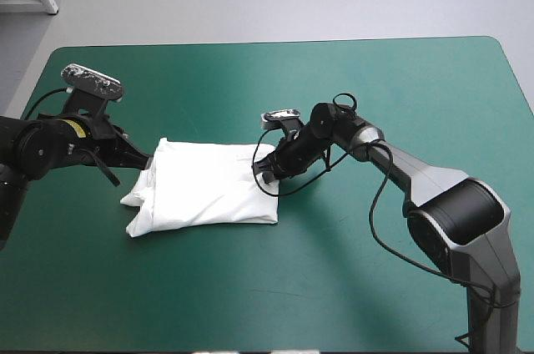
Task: Fold the cloth
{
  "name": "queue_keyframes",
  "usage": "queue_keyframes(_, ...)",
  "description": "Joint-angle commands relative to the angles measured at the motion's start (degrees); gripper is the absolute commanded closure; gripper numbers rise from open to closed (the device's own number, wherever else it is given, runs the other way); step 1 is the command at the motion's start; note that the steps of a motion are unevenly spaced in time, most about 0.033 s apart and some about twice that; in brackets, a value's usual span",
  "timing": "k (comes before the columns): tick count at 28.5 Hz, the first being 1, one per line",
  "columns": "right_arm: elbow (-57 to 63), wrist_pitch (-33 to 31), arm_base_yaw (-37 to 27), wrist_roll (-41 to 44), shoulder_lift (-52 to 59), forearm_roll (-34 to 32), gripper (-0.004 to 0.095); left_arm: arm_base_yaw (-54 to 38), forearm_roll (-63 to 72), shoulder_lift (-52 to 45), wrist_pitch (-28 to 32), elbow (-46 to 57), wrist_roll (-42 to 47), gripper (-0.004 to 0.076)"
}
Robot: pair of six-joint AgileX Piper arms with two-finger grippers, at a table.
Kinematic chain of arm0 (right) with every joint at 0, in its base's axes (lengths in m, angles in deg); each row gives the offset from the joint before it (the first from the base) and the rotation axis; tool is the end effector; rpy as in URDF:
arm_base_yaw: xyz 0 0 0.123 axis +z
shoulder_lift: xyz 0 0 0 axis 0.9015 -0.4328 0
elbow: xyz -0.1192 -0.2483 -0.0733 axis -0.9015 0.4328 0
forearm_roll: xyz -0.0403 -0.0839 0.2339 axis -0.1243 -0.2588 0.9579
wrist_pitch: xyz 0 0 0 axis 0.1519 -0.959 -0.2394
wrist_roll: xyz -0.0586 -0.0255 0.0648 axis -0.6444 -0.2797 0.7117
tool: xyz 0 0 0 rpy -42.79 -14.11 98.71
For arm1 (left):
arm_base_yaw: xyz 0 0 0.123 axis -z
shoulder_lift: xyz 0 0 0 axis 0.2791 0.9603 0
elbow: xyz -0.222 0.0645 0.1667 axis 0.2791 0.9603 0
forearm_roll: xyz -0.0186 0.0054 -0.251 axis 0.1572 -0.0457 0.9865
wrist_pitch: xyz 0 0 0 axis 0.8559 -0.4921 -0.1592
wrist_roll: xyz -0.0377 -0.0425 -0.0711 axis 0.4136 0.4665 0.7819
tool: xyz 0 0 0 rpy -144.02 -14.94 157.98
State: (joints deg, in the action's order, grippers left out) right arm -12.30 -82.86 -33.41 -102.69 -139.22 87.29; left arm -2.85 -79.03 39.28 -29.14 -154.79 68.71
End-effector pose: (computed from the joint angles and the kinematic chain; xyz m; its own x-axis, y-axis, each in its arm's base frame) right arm 0.3580 0.2559 0.2161 -0.8580 -0.3626 -0.3639 -0.4968 0.7656 0.4086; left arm 0.2166 -0.0477 0.4209 -0.6649 0.3846 -0.6403 0.3606 0.9160 0.1757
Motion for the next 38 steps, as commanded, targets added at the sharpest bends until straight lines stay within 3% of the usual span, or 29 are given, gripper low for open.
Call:
queue_keyframes(1, -1.23, -0.29, -0.25, -2.21, 2.43, 2.62, 0.0911, 0.04, 0.12, -1.12, 2.57, -1.37, 0.4, 0.0705)
queue_keyframes(4, -2.06, -2.37, -0.25, -1.64, 2.76, -1.04, 0.0916, 0.04, 0.12, -1.12, 2.57, -1.37, 0.4, 0.0705)
queue_keyframes(9, -2.3, -5.05, -1.5, 4.15, 9.05, -18.17, 0.0925, 0.04, 0.22, -1.12, 2.57, -1.37, 0.26, 0.0705)
queue_keyframes(14, -2.3, -11.14, -8.35, 6.49, 15.38, -28.49, 0.0926, 0.04, 0.22, -1.12, 2.57, -1.37, 0.26, 0.0705)
queue_keyframes(19, -2.3, -15.69, -18.18, 6.49, 19.2, -33.39, 0.0926, 0.04, 0.22, -1.12, 2.57, -1.37, 0.26, 0.0705)
queue_keyframes(23, -2.3, -17.16, -30.07, 6.49, 21.63, -34.88, 0.0926, 0.04, 0.22, -1.12, 2.68, -1.37, 0.26, 0.0705)
queue_keyframes(31, -2.3, -17.06, -38.71, 6.11, 21.72, -35.64, 0.0918, 0.04, 0.12, -1.12, 3.51, -1.37, 0.16, 0.0705)
queue_keyframes(34, -2.3, -17.06, -38.71, 6.65, 21.64, -37.89, 0.0789, 0.04, -0.02, -1.12, 3.75, -1.37, 0.16, 0.0705)
queue_keyframes(36, -2.3, -17.06, -38.71, 7.32, 21.64, -37.89, 0.0604, 0.04, -0.02, -1.12, 4.23, -1.37, 0.16, 0.0705)
queue_keyframes(38, -2.3, -17.16, -38.71, 8.49, 21.97, -37.65, 0.0336, 0.04, -0.02, -1.27, 5.13, -1.37, 0.16, 0.0705)
